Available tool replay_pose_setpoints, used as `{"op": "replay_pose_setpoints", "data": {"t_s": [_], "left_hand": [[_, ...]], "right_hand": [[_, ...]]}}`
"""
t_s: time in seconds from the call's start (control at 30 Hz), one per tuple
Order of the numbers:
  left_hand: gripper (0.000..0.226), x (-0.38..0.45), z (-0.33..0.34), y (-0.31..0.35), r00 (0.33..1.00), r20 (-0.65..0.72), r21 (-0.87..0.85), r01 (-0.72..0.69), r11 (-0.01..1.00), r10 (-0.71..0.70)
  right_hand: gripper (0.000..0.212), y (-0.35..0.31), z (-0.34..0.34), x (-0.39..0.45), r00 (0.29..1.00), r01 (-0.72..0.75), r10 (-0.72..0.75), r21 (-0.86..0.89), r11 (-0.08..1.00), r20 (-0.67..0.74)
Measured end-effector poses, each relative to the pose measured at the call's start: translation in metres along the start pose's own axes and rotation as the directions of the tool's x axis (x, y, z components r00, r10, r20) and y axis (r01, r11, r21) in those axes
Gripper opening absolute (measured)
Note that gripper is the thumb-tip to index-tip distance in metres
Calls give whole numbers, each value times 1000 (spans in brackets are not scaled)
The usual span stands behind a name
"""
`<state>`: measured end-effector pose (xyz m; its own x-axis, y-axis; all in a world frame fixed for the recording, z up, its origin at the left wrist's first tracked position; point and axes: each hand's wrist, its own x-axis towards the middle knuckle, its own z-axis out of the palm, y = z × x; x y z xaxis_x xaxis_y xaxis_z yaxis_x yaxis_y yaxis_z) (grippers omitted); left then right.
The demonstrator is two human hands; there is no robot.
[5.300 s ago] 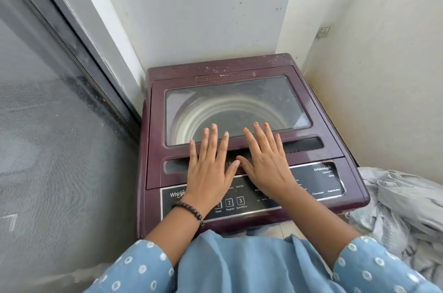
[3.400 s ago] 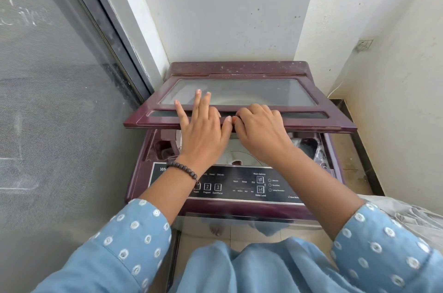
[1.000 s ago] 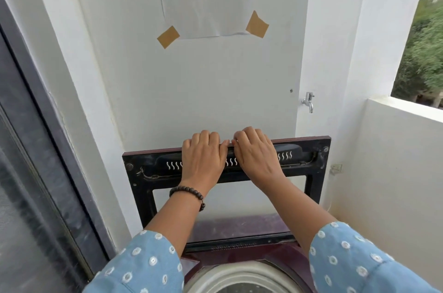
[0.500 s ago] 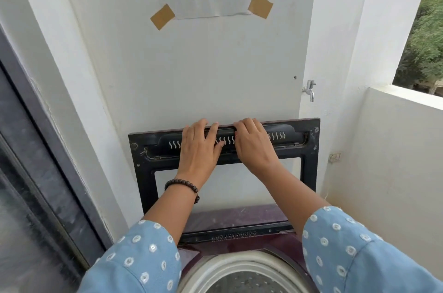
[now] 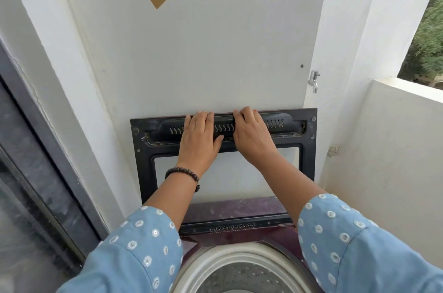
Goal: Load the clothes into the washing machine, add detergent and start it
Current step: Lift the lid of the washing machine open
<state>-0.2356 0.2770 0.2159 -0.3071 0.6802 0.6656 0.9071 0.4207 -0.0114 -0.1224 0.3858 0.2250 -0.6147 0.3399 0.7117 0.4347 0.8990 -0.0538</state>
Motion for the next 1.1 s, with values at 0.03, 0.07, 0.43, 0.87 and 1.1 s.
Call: {"op": "replay_pose_setpoints", "data": {"t_s": [0.03,0.07,0.43,0.87,1.1], "left_hand": [[59,-1,1,0,1000,1,-4,3,1000,-3],[60,-2,2,0,1000,3,-8,6,1000,-6],[65,-2,9,-1,999,37,-14,21,1000,-20],[75,-16,-21,8,968,240,33,70,997,-76],[75,-58,-50,36,980,195,-94,54,994,-35]], "right_hand": [[36,0,1,0,1000,-2,2,1,1000,9],[39,0,1,-1,1000,-4,4,2,1000,20],[48,0,11,1,999,-25,24,26,999,45],[62,-4,-5,-27,973,-64,60,13,998,221],[63,-15,-46,-64,983,-81,67,75,994,171]]}}
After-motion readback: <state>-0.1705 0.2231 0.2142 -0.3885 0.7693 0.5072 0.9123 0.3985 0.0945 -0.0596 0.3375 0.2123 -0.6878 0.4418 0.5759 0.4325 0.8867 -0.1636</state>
